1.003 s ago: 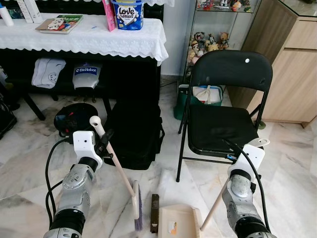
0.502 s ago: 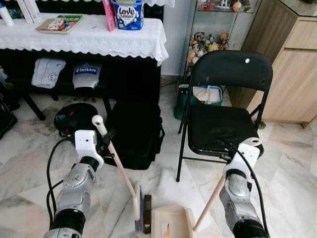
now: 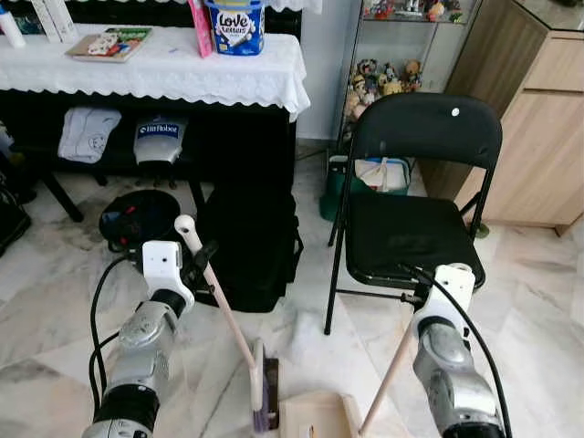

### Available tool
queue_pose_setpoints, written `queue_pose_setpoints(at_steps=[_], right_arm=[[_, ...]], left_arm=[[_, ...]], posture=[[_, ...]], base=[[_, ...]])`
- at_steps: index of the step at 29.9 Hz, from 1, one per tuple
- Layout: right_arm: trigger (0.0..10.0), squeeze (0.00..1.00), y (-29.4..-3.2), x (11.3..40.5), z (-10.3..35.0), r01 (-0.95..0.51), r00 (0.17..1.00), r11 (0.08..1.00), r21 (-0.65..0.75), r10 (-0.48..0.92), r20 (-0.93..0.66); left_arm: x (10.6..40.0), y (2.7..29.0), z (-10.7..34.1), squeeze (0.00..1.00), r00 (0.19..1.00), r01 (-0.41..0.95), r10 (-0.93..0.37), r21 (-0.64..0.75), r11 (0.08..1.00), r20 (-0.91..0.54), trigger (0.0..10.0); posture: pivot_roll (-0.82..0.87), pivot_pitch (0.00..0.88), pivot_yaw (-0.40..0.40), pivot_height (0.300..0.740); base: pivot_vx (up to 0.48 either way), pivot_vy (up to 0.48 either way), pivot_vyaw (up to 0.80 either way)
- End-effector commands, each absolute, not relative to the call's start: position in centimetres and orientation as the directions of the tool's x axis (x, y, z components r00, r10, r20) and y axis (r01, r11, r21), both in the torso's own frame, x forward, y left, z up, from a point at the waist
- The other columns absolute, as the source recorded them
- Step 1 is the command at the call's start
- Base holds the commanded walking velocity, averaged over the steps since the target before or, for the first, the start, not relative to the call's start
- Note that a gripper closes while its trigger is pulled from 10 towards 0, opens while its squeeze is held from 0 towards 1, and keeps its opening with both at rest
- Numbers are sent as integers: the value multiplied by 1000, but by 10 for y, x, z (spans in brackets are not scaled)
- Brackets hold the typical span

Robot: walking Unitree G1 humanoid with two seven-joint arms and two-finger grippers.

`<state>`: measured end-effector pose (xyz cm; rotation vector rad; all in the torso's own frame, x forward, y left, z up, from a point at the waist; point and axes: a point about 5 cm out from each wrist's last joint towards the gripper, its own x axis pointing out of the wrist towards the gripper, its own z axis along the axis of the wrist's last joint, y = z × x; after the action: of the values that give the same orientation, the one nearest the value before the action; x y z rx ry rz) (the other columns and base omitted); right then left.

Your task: Sweep floor

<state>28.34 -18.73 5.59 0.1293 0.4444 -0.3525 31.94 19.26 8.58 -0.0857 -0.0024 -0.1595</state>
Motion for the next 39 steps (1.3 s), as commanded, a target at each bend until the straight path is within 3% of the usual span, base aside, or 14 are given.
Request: queue_pose_setpoints(at_steps=[1, 8, 21, 25, 27, 30, 39], right_arm=[[10000, 0, -179, 272, 40, 406, 783, 897, 172, -245, -573], [10000, 0, -173, 267, 41, 452, 746, 844, 289, -180, -641], [10000, 0, -168, 267, 44, 496, 718, 778, 387, -118, -686], [10000, 0, -172, 269, 49, 458, 733, 840, 291, -172, -658], [10000, 0, -180, 270, 56, 409, 753, 905, 115, -263, -603], [10000, 0, -184, 273, 65, 388, 780, 922, 16, -319, -539], [10000, 0, -190, 285, 89, 402, 860, 914, -48, -395, -324]], left_arm=[[322, 191, 92, 0, 984, 177, -175, -87, 980, 31, 10000], [321, 191, 91, 0, 983, 185, -184, -88, 979, 20, 10000], [322, 188, 89, 0, 980, 199, -200, -88, 976, 4, 10000], [323, 188, 89, 0, 980, 200, -200, -86, 976, 3, 10000], [323, 188, 89, 0, 980, 197, -197, -84, 977, 3, 10000], [323, 189, 89, 0, 981, 192, -192, -83, 978, 4, 10000], [324, 195, 94, 0, 991, 132, -130, -70, 989, 42, 10000]], posture=[[-70, 74, -23, 740], [-68, 75, -23, 740], [-67, 71, -21, 740], [-67, 71, -21, 740], [-66, 68, -21, 740], [-66, 68, -21, 740], [-64, 64, -24, 740]], base=[[0, 0, 0], [0, 0, 0], [0, 0, 0], [0, 0, 0], [0, 0, 0], [0, 0, 0], [0, 0, 0]])
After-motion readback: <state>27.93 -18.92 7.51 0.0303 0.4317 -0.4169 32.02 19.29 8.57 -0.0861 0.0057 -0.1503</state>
